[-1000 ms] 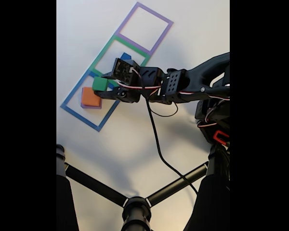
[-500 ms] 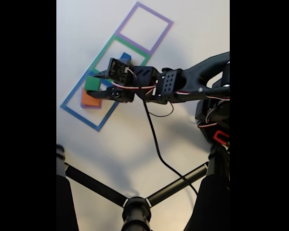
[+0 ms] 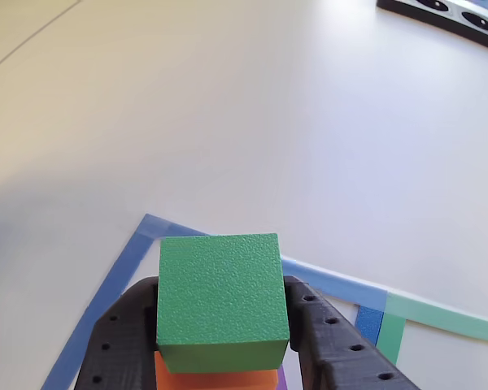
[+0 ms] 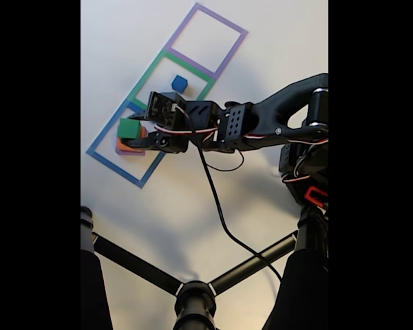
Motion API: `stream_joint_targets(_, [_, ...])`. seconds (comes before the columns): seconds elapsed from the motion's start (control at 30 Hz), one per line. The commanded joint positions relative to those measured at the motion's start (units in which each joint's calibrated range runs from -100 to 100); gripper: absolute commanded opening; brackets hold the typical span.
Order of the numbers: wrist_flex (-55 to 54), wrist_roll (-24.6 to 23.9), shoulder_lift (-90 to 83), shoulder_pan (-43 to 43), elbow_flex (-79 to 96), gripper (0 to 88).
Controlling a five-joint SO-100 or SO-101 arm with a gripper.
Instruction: Tower of hanoi
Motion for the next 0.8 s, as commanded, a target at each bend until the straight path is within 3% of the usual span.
stream_joint_targets(0.0, [-1.9, 0.4, -0.7, -0.7, -1.3, 6.2])
stream_joint_targets(0.53, [-4.6, 0.4, 3.3, -0.5, -1.6, 6.9])
stream_joint_targets(0.77, [-7.1, 0.4, 4.0, -0.1, -0.1, 16.9])
